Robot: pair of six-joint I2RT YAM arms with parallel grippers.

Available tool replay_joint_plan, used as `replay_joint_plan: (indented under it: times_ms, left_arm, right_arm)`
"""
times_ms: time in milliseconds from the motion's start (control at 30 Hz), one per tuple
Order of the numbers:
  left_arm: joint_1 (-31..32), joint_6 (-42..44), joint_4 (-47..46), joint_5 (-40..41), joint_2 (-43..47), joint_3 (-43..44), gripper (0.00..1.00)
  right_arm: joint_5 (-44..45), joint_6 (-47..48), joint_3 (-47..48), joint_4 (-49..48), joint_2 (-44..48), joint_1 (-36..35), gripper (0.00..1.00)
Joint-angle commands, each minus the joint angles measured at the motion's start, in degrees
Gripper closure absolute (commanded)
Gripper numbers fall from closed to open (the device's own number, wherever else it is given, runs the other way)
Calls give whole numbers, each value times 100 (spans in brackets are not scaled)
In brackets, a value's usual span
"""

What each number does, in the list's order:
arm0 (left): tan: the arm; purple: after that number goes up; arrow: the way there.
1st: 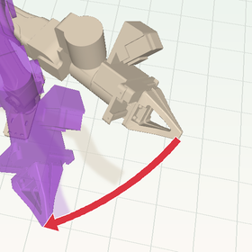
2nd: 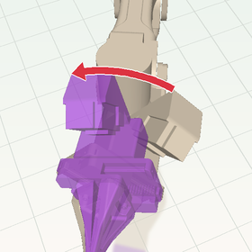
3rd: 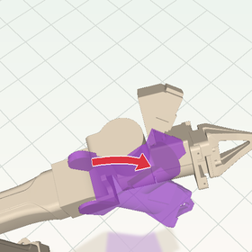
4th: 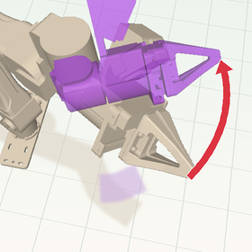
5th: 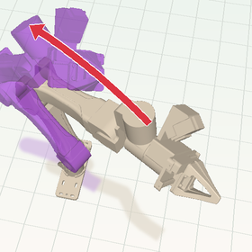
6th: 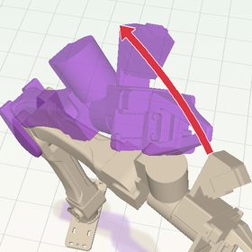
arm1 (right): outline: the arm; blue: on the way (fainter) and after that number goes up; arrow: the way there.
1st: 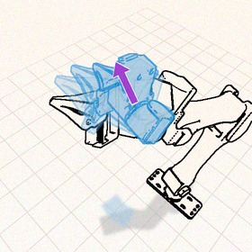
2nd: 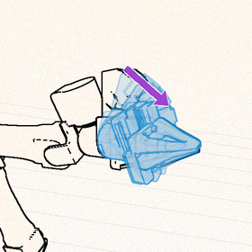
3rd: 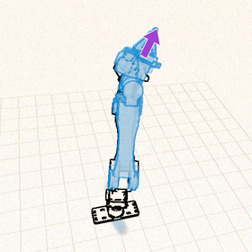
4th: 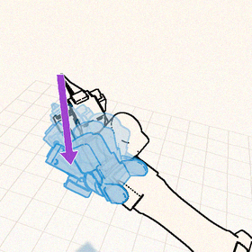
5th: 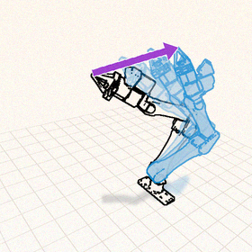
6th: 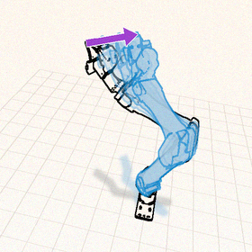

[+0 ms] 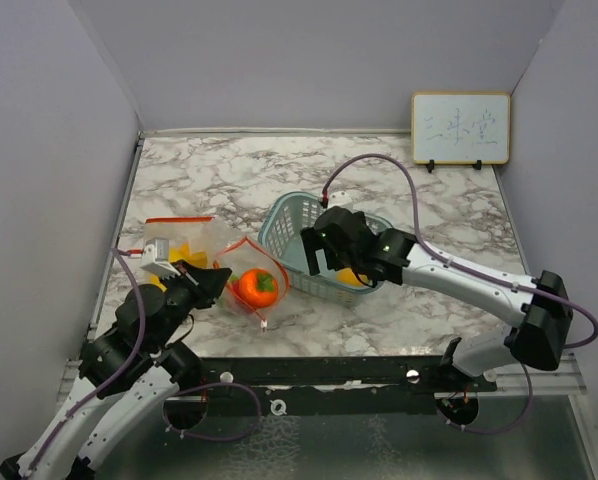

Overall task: Place the food in the zip-top bag and seal the zipper
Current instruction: Pick up the fake fruit from the bin.

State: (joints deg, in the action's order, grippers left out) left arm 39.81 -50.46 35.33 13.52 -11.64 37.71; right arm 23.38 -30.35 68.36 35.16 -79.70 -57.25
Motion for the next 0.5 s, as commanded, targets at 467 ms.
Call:
replay_joint_plan:
  times_ms: [467]
  left_arm:
    - [10,-378,-183,-407,-279,-511,100]
  right_arm:
    - [-105,-109,-297,782,-1329,414,0]
